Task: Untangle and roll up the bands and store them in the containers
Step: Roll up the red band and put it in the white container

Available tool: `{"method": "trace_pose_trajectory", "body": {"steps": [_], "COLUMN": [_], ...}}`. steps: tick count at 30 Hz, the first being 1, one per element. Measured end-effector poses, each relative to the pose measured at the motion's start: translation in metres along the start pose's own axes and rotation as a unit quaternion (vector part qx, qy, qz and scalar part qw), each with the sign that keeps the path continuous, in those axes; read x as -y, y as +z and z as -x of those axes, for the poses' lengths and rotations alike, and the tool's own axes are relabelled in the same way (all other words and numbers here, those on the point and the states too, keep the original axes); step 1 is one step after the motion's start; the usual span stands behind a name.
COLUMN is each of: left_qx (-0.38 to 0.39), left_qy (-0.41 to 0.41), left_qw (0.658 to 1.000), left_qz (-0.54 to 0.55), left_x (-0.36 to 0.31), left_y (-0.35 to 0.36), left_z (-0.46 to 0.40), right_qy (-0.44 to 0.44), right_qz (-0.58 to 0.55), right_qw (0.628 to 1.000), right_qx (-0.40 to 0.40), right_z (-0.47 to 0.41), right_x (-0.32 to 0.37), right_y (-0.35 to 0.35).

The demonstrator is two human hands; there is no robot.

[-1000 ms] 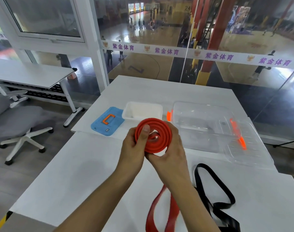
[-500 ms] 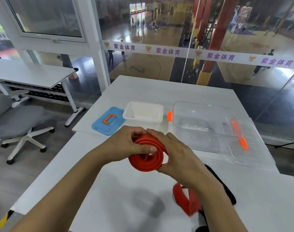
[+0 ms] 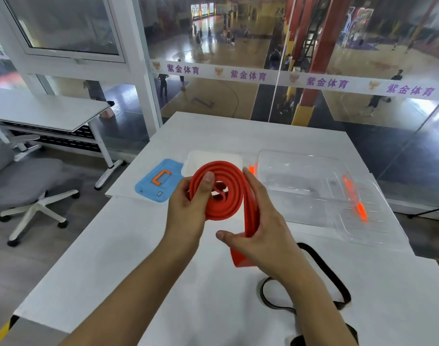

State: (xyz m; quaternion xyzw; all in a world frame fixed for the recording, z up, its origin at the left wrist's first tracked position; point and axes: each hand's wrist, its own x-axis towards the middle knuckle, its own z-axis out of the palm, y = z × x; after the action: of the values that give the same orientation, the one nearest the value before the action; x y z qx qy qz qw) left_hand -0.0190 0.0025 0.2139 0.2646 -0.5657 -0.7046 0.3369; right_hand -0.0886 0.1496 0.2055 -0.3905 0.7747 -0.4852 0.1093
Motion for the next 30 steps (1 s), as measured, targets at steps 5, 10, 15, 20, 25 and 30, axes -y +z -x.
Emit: {"method": "trace_pose_trajectory", "body": {"steps": [5, 10, 15, 20, 25, 30], "left_qx": [-0.006, 0.138, 0.246, 0.426, 0.412, 0.314], "left_qy": [-0.015, -0.080, -0.143, -0.145, -0.075, -0.027], "left_qw": [0.999, 0.982, 0.953, 0.872, 0.854, 0.925], "left_qz": [-0.041, -0.105, -0.107, -0.194, -0.309, -0.213], "left_x": [0.010, 0.020, 0.001, -0.031, -0.033, -0.016], "left_y": [0.013, -0.001, -0.032, -0.054, -0.045, -0.049], "left_z": [0.013, 0.014, 0.000, -0.020, -0.019, -0.012], "right_qy": [-0.010, 0.000, -0.017, -0.019, -0.023, 0.013], "right_qz": [-0.028, -0.025, -0.023, -0.005, 0.010, -0.003], "right_qw": [0.999, 0.999, 0.997, 0.978, 0.974, 0.987], "right_qx": [-0.030, -0.029, 0.070, 0.205, 0.227, 0.161], "right_z": [-0.002, -0.003, -0.003, -0.002, 0.001, 0.003], "right_x": [0.004, -0.001, -0.004, 0.004, 0.000, -0.007], "right_y": [0.012, 0.001, -0.028, -0.043, -0.031, -0.035]}}
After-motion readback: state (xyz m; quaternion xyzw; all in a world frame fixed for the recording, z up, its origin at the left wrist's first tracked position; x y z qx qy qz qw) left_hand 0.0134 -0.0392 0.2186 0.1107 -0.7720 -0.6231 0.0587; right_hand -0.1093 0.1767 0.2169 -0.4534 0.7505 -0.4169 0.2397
